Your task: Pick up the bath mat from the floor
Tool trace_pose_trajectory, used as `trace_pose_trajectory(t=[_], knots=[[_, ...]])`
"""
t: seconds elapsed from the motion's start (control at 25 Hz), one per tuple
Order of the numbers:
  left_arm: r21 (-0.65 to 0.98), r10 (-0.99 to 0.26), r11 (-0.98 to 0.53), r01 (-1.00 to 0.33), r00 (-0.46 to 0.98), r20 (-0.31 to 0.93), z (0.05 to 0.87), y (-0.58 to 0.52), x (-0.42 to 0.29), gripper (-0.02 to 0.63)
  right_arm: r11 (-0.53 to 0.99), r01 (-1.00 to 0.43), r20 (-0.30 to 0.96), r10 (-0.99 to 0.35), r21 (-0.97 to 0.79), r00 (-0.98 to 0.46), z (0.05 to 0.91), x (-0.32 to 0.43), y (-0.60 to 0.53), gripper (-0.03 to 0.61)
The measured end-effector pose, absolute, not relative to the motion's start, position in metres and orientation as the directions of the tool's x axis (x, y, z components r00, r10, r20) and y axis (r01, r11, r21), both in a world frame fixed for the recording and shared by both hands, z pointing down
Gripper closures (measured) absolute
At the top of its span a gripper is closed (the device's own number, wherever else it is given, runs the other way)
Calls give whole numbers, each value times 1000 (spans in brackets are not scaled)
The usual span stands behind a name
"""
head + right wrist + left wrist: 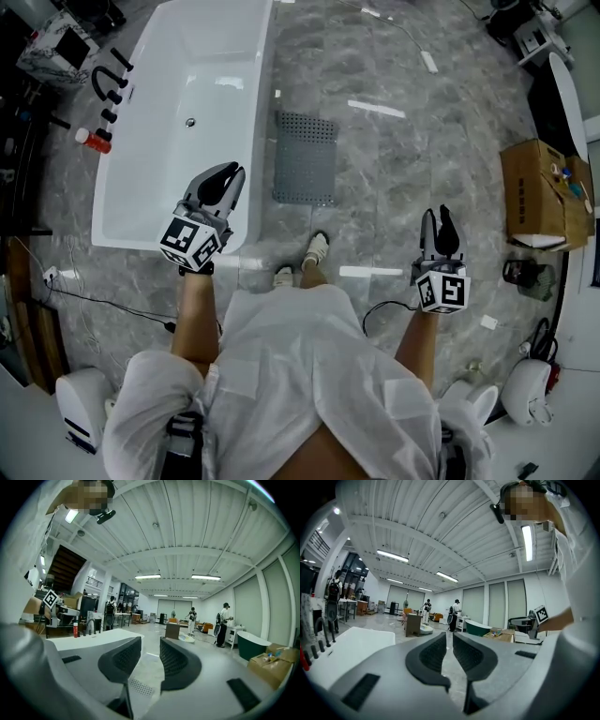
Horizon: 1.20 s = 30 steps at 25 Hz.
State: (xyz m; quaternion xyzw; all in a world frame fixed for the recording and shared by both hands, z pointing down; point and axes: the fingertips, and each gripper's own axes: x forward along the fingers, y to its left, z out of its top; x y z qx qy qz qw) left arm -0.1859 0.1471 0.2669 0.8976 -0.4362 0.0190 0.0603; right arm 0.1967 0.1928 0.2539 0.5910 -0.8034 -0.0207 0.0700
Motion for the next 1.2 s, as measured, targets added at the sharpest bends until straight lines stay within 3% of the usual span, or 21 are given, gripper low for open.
trace_pose_trajectory(t=[0.72, 1.2], knots=[[63, -792, -596, -801, 599, 122, 274, 1, -124, 561, 450, -890, 107, -891, 68, -442, 281, 209, 8, 436], [96, -793, -587, -804, 594, 133, 280, -82, -173, 561, 477, -879, 144, -870, 7, -472, 286, 145, -94, 425]])
